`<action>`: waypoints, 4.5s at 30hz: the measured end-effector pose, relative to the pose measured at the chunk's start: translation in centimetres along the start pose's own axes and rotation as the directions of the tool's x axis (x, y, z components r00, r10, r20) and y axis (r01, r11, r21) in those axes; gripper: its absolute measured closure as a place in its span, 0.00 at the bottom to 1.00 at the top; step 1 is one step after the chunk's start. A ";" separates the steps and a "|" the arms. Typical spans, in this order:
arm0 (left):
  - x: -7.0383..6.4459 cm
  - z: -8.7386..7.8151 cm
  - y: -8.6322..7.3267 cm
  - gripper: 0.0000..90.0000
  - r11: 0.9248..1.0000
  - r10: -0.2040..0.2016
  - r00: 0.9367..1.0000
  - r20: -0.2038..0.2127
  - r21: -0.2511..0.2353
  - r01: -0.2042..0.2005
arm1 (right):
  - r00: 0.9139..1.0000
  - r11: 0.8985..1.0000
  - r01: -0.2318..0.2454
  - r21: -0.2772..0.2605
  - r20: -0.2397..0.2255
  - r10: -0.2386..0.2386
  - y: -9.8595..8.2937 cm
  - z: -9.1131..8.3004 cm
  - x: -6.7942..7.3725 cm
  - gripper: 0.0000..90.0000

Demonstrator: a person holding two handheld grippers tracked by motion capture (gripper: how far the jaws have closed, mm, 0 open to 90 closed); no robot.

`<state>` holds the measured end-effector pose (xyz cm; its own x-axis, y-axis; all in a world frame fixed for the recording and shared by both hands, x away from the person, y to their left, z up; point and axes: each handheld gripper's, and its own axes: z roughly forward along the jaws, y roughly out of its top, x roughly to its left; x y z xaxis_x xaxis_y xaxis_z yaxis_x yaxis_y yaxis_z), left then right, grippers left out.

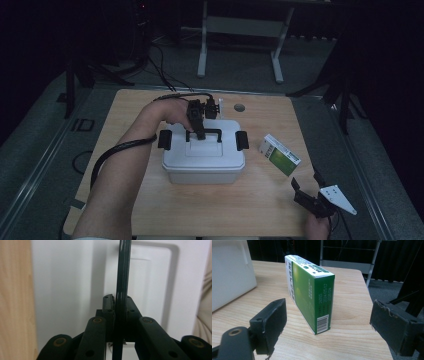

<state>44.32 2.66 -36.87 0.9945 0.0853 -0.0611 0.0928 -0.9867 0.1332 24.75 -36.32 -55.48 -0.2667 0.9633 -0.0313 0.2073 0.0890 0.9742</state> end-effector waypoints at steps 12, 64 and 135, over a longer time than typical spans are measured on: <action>-0.5 -1.5 0.3 0.94 1.000 0.020 0.999 -0.030 0.001 -0.020 | 1.000 1.000 0.001 0.000 0.000 -0.001 0.0 0.0 -0.1 0.15; -5.3 -7.2 -12.0 0.94 0.984 -0.161 0.982 -0.094 -0.094 0.152 | 1.000 1.000 0.013 0.015 0.015 -0.013 0.1 0.2 0.1 0.15; -7.7 6.8 -29.6 0.93 0.874 -0.469 0.880 0.070 -0.103 0.474 | 1.000 1.000 0.011 0.023 0.027 -0.012 0.1 0.2 0.2 0.15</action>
<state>33.61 30.31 -47.13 0.8285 0.5284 -0.1853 0.5577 -0.8081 0.1895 24.93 -36.06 -55.45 -0.2435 0.9687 -0.0487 0.2258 0.1054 0.9685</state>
